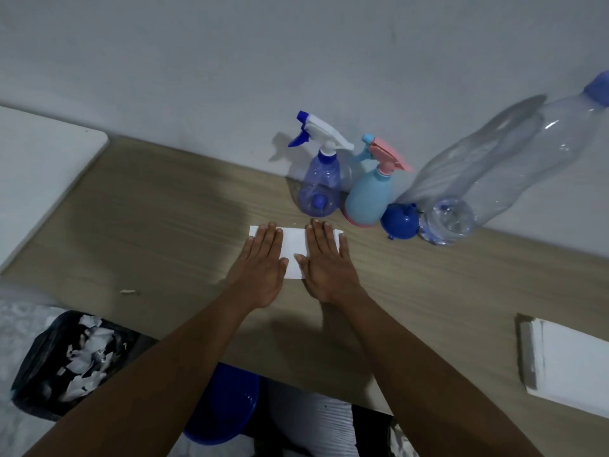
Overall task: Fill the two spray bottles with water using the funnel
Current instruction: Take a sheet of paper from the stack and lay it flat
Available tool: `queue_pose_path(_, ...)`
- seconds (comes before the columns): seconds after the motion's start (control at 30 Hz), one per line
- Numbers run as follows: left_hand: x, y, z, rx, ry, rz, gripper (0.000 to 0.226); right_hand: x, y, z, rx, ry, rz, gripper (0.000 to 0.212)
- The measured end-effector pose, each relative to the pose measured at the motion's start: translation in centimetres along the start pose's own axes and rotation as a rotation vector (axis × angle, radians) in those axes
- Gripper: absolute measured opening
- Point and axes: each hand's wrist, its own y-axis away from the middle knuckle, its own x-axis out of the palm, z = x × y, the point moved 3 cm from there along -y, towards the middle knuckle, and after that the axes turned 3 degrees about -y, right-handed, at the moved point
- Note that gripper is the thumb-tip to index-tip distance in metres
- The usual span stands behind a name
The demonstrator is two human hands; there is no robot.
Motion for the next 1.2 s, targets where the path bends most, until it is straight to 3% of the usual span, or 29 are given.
queue_pose_path(0.4, 2.3, -1.6, -14.7, 0.02, -0.06, 0.03, 0.067, -3.5, 7.5, -13.1, -0.067, -0.006, 0.004, 0.066)
queue_pose_path(0.7, 3.3, -2.5, -24.4, 0.117, -0.009, 0.085, 0.073, -5.0, 13.7, -20.5, 0.095, -0.013, -0.036, 0.066)
queue_pose_path(1.2, 3.9, 3.4, -29.4, 0.367, -0.085, 0.193, 0.076, -3.0, 25.1, -20.0, 0.304, -0.077, -0.061, 0.066)
